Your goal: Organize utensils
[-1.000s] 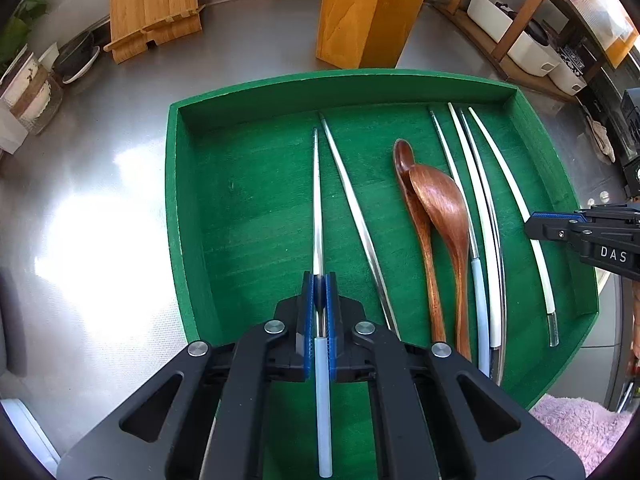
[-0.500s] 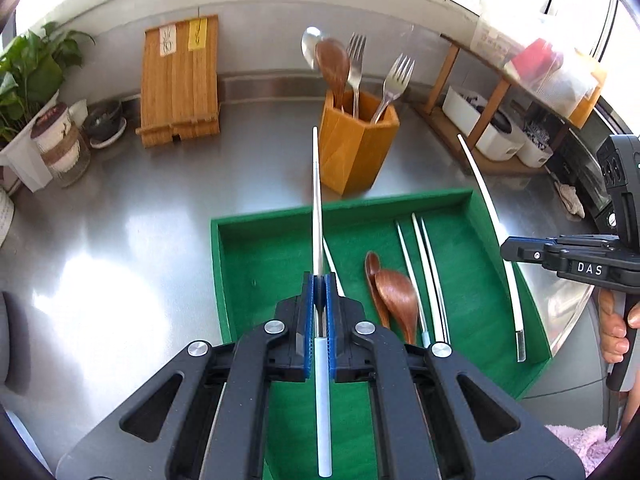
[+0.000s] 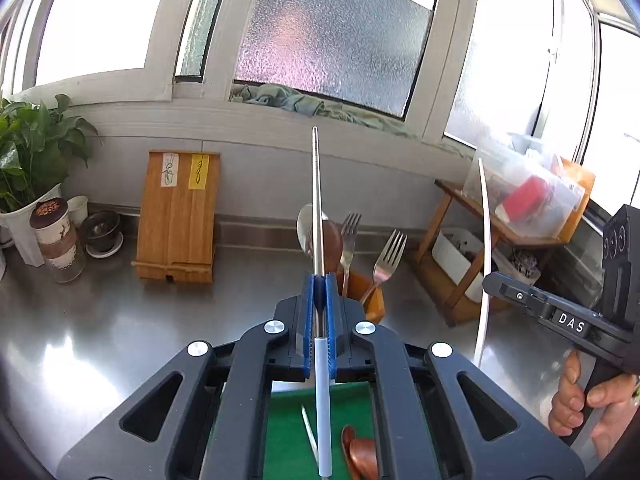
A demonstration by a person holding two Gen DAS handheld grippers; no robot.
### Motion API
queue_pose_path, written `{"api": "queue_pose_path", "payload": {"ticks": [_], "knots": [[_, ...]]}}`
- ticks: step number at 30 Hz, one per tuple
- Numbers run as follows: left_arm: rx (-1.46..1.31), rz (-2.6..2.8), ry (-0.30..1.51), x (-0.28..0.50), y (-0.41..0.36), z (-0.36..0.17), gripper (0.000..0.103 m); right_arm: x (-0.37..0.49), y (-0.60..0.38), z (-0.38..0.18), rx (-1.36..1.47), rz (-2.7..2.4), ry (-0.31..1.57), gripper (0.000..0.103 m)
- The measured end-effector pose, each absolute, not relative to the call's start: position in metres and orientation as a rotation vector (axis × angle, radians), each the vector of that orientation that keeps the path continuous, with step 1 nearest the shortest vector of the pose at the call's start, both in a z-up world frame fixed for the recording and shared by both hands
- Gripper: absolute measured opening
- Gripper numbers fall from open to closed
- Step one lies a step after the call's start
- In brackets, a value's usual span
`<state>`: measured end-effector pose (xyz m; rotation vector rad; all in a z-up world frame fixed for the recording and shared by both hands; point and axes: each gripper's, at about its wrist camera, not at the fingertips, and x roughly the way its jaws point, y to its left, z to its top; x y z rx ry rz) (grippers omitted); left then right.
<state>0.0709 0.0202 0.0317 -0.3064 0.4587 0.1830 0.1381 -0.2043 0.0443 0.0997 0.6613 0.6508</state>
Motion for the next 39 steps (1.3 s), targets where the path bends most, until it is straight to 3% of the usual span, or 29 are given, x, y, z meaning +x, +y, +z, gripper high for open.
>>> {"api": "queue_pose_path", "payload": {"ticks": [8,20,39], "knots": [[-0.389,0.174,0.337,0.125,0.040,0.037,0.004,0.185,-0.178,0.049,0.152,0.662,0.591,0.006],[-0.450,0.194,0.312,0.197,0.046,0.013,0.004,0.227,-0.135,0.030,0.187,0.697,0.580,0.006],[-0.360,0.098,0.377,0.164,0.037,-0.028,0.004,0.193,-0.154,-0.006,0.048,0.749,0.596,0.006]]}}
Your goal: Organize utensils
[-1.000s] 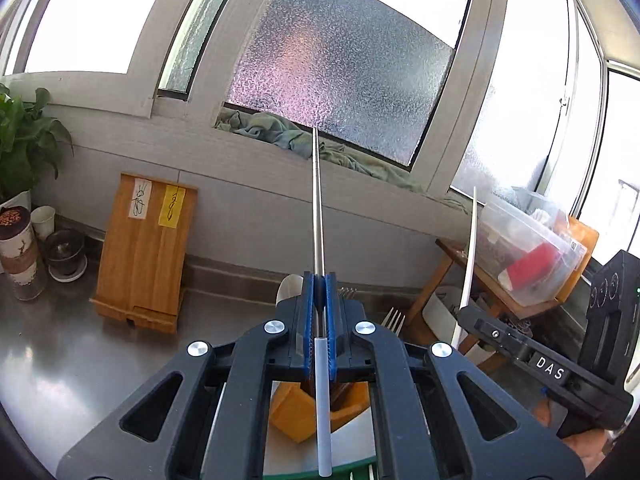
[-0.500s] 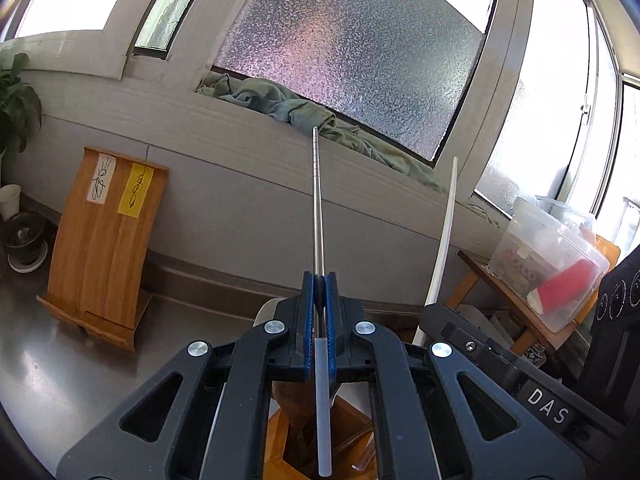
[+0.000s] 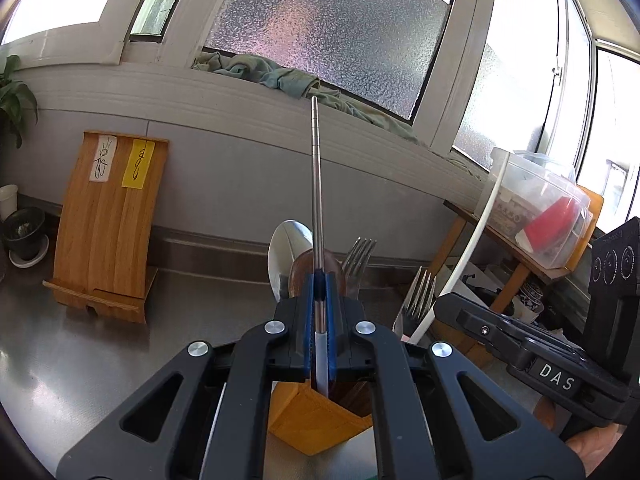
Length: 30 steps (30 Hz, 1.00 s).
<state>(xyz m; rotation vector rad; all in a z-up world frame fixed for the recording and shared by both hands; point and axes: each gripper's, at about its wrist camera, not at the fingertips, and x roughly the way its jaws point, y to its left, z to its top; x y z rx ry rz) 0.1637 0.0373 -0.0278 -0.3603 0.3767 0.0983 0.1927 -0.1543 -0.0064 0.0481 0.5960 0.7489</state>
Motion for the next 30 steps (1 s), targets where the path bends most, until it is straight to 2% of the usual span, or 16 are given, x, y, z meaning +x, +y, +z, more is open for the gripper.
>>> {"api": "queue_pose_path", "payload": {"ticks": [10,14,16,21,23,25,28,29,30], "knots": [[-0.407,0.063,0.455,0.150,0.037,-0.046,0.005,0.186,-0.151,-0.017,0.022,0.748,0.659,0.009],[-0.415,0.066,0.473,0.143,0.035,-0.050,0.010,0.179,-0.153,-0.024,-0.010,0.734,0.685,0.009],[-0.423,0.070,0.476,0.136,0.036,-0.050,0.019,0.176,-0.158,-0.028,-0.011,0.722,0.705,0.010],[-0.448,0.085,0.488,0.113,0.040,-0.052,0.030,0.161,-0.174,-0.036,-0.009,0.691,0.756,0.011],[-0.457,0.083,0.489,0.101,0.039,-0.052,0.037,0.153,-0.182,-0.036,-0.005,0.683,0.764,0.021],[-0.461,0.082,0.489,0.091,0.038,-0.051,0.043,0.144,-0.190,-0.034,0.008,0.665,0.763,0.051],[-0.475,0.083,0.498,0.074,0.035,-0.051,0.048,0.133,-0.201,-0.030,0.017,0.641,0.765,0.053],[-0.485,0.080,0.505,0.068,0.034,-0.053,0.049,0.130,-0.205,-0.029,0.018,0.635,0.772,0.056],[-0.495,0.075,0.516,0.063,0.033,-0.054,0.054,0.126,-0.209,-0.029,0.021,0.628,0.787,0.066]]}}
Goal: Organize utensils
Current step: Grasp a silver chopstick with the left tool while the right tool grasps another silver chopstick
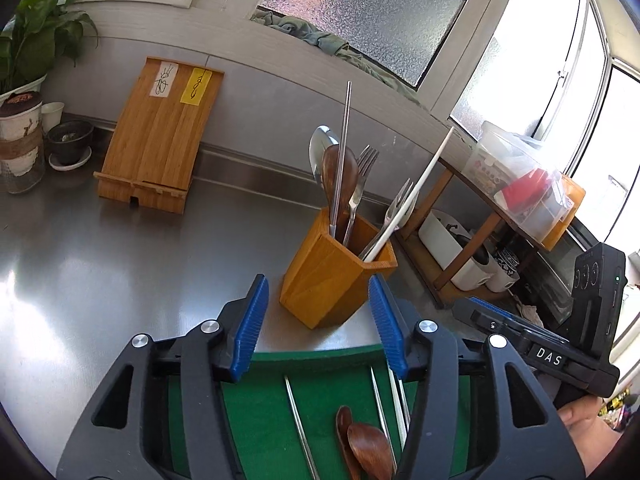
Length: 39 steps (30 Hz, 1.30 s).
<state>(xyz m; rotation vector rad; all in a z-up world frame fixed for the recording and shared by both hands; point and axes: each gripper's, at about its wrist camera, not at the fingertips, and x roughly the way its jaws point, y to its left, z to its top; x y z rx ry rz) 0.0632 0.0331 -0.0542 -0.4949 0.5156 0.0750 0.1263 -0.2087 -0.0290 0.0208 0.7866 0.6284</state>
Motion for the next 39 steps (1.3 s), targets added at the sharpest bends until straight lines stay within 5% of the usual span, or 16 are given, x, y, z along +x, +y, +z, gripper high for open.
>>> {"api": "queue_pose_path", "payload": {"ticks": [7,15,17,19,21,39], "knots": [[-0.590,0.044,0.683,0.031,0.027,-0.072,0.089,0.107,-0.226,-0.038,0.054,0.661,1.001,0.089],[-0.649,-0.024,0.947,0.022,0.011,-0.092,0.095,0.090,-0.230,-0.067,0.140,0.682,1.293,0.083],[-0.605,-0.011,0.998,0.023,0.006,-0.096,0.088,0.088,-0.225,-0.077,0.108,0.658,1.355,0.058],[-0.555,0.000,1.027,0.026,0.001,-0.099,0.050,0.086,-0.220,-0.084,0.036,0.607,1.386,0.023],[-0.510,0.022,1.049,0.029,-0.003,-0.103,0.027,0.083,-0.217,-0.089,0.017,0.591,1.394,0.014],[-0.281,0.079,1.043,0.034,-0.030,-0.116,0.021,0.070,-0.196,-0.100,-0.027,0.589,1.376,0.011]]}}
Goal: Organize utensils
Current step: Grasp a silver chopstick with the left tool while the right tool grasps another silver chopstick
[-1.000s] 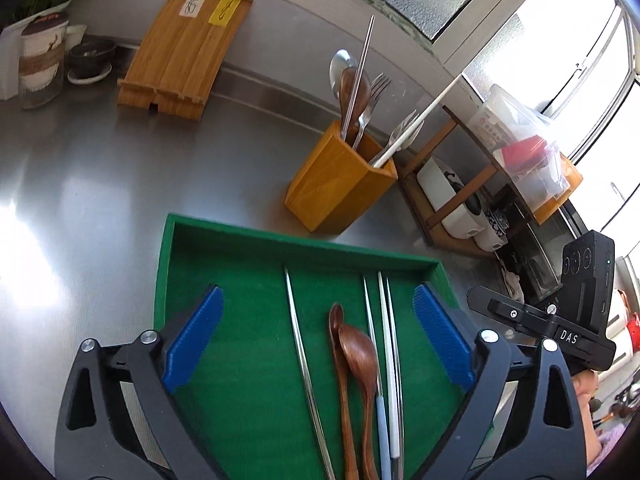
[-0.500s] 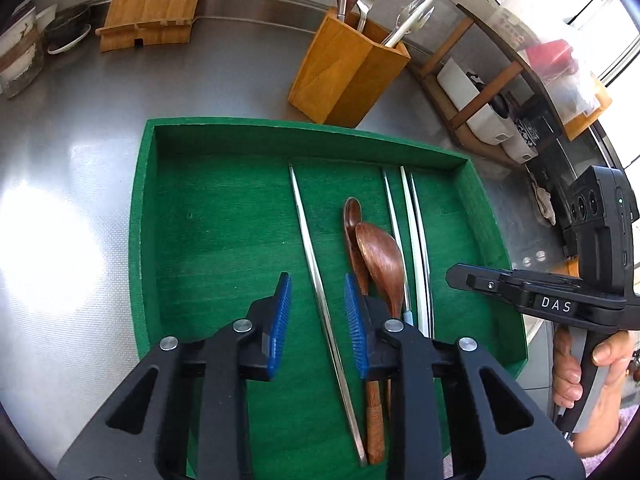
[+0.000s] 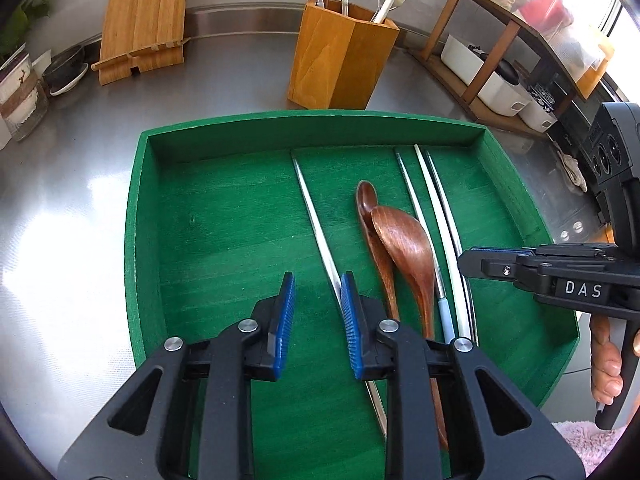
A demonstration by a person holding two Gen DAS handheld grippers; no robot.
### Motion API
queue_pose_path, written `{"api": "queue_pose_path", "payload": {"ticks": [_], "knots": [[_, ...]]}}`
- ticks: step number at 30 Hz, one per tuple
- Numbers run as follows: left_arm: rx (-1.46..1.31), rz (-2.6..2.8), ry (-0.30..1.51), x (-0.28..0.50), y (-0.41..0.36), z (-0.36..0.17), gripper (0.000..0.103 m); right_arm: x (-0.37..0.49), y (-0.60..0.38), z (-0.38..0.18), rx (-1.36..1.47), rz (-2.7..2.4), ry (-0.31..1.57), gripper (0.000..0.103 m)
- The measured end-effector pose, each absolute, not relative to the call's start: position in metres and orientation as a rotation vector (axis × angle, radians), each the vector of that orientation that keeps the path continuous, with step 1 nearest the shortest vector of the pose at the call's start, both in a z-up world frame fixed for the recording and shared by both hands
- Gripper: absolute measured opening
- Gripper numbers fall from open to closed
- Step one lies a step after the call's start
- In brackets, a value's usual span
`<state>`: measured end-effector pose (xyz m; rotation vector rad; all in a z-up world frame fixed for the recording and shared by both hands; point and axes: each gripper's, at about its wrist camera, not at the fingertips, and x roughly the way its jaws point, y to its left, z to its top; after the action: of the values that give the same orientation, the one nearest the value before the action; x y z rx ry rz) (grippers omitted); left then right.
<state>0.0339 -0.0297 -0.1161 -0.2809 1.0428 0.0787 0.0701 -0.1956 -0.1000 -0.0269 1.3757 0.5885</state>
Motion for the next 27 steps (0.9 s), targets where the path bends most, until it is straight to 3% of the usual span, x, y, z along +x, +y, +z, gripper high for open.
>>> {"api": "queue_pose_path", "payload": {"ticks": [6,9,11,14,16,27], "knots": [[-0.183,0.093,1.053,0.034,-0.042,-0.116,0.025,0.066,-0.191,-0.097,-0.138,0.547,1.349,0.009],[-0.221,0.077,1.060,0.035,-0.042,-0.116,0.037,0.068,-0.194,-0.096,-0.160,0.517,1.350,0.011],[-0.177,0.079,1.064,0.035,-0.046,-0.117,0.036,0.069,-0.197,-0.095,-0.179,0.497,1.348,0.012],[-0.130,0.113,1.074,0.035,-0.048,-0.117,0.022,0.071,-0.200,-0.096,-0.178,0.488,1.355,0.012],[-0.140,0.130,1.086,0.036,-0.042,-0.116,0.007,0.071,-0.200,-0.097,-0.178,0.479,1.363,0.012],[-0.133,0.128,1.180,0.049,-0.038,-0.115,0.004,0.077,-0.176,-0.098,-0.284,0.428,1.430,0.010]]}}
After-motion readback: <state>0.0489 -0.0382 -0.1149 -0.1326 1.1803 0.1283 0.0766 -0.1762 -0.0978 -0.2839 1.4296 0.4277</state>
